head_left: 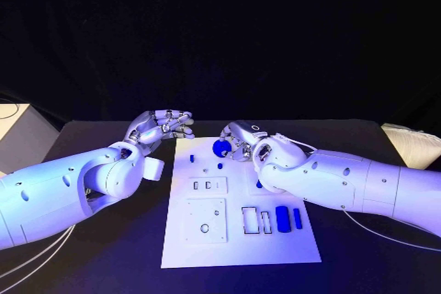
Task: Assemble the parts on the task board
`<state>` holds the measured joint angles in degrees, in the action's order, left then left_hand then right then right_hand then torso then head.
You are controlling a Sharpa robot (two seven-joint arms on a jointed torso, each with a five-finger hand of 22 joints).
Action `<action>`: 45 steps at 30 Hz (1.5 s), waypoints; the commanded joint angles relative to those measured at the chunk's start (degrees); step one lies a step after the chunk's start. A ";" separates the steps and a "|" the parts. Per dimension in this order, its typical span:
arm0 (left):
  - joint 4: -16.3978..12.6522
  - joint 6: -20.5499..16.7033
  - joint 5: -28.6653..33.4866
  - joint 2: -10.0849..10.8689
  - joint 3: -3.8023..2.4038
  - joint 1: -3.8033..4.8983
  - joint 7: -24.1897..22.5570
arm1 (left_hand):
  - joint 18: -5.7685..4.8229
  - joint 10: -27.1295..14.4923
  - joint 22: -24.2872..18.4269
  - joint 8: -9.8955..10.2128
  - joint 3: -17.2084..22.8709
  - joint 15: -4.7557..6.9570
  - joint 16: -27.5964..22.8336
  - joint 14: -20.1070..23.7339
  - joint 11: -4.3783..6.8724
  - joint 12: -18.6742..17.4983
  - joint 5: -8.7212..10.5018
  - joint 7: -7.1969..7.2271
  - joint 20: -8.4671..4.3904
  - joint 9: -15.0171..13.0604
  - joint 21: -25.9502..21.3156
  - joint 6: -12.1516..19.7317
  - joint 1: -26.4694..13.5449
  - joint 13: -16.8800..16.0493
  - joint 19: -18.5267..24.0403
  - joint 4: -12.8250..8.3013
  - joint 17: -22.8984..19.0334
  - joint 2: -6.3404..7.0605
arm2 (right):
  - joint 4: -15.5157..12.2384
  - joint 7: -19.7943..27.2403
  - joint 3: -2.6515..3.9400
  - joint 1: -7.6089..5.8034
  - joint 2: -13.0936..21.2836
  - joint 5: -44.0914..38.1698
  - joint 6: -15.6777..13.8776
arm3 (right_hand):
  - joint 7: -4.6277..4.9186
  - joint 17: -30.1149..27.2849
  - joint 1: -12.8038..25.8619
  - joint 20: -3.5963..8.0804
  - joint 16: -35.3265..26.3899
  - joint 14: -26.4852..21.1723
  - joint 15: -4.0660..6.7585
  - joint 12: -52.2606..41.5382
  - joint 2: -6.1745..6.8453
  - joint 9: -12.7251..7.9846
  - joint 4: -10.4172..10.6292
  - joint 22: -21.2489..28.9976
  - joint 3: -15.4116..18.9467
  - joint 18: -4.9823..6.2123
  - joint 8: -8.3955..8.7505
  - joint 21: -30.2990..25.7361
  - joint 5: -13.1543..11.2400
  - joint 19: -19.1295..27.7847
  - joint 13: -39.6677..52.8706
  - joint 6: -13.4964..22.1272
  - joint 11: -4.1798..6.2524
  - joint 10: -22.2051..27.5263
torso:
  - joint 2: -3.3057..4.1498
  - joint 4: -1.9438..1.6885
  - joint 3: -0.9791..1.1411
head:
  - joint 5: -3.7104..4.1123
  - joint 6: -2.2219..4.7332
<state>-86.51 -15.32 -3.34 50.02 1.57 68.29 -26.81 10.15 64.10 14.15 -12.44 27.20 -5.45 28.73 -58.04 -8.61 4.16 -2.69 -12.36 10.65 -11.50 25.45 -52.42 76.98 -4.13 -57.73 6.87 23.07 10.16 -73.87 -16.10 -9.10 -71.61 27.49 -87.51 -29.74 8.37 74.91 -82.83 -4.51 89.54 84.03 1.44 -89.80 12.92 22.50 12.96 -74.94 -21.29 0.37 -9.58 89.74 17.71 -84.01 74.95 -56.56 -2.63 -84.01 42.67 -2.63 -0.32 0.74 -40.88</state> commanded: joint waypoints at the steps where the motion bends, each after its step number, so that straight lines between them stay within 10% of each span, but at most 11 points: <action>1: -0.07 1.06 -0.18 -0.19 -0.05 0.05 -0.32 | 0.03 -0.28 0.06 0.30 0.05 -0.06 0.01 0.35 -0.28 -0.22 -0.18 -0.17 0.12 -0.10 0.32 0.39 0.17 0.01 0.41 -0.22 0.09 -0.55 | 0.53 -0.30 0.00 0.37 -0.50 -1.27 1.54 | -1.57 14.56 0.50 0.20 0.33 5.85 0.35 -0.20 -0.07 0.69 -0.01 -15.06 -0.49 -0.37 -1.95 0.26 -0.28 -5.99 15.05 -3.52 0.30 -5.99 | 0.01 -0.01 0.02 | -0.08 -0.10; 24: 0.00 1.02 -0.18 -0.29 -0.05 0.05 -0.31 | 0.03 -0.28 0.06 0.30 0.05 -0.06 0.01 0.35 -0.28 -0.22 -0.18 -0.17 0.12 -0.10 0.32 0.39 0.17 0.01 0.41 -0.22 0.09 -0.55 | 2.54 -0.79 -0.10 1.19 -2.54 -0.93 1.75 | -1.37 14.32 1.17 0.19 0.27 5.79 0.29 -0.20 0.10 0.59 -0.07 -15.06 -0.90 -0.37 -1.71 0.26 -0.84 -5.99 15.05 -3.00 0.14 -5.99 | -0.02 0.09 0.12 | -0.29 -0.40; 33: 0.07 1.01 -0.18 -0.31 -0.05 0.05 -0.27 | 0.03 -0.25 0.21 0.28 0.13 -0.07 0.04 0.42 -0.28 -0.19 -0.18 -0.19 0.12 -0.12 0.54 0.38 0.23 0.01 0.57 -0.34 0.12 -0.60 | 3.25 -0.16 -0.12 1.19 -3.00 0.58 2.92 | 0.25 13.75 5.71 -0.93 0.11 5.66 -1.11 -0.20 1.72 -0.64 1.29 -15.06 0.34 -0.37 0.91 0.26 -1.02 -5.99 15.05 1.38 -1.26 -5.99 | 0.02 0.08 0.13 | -0.35 -0.43; 45: 0.16 0.82 -0.18 -0.34 -0.05 0.05 -0.02 | 0.03 -0.25 0.21 0.28 0.13 -0.07 0.04 0.42 -0.28 -0.19 -0.18 -0.19 0.12 -0.12 0.54 0.38 0.23 0.01 0.57 -0.34 0.12 -0.60 | 3.43 0.09 -0.14 1.18 -2.94 2.18 4.18 | 1.16 13.71 9.34 -1.94 0.10 5.64 -2.00 1.41 0.20 -1.55 3.48 -15.06 3.90 -0.37 2.53 0.26 -0.50 -5.99 13.49 3.84 -2.17 -4.32 | 0.01 0.12 0.17 | -0.43 -0.57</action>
<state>-86.27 -15.24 -3.35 49.81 1.57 68.28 -26.70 10.16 64.10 14.30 -12.44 27.20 -5.45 28.73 -58.04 -8.61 4.16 -2.69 -12.36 10.87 -11.53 25.86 -52.41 77.21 -4.13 -57.52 6.88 23.10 9.93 -70.31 -16.50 -9.13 -70.63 24.58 -86.11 -27.48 9.57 74.95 -73.70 -6.17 89.54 84.02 0.00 -88.47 13.24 21.03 16.52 -74.92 -17.70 0.38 -7.29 89.74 17.06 -84.01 74.92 -53.04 -4.28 -84.00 42.66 -2.52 -0.16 0.34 -41.43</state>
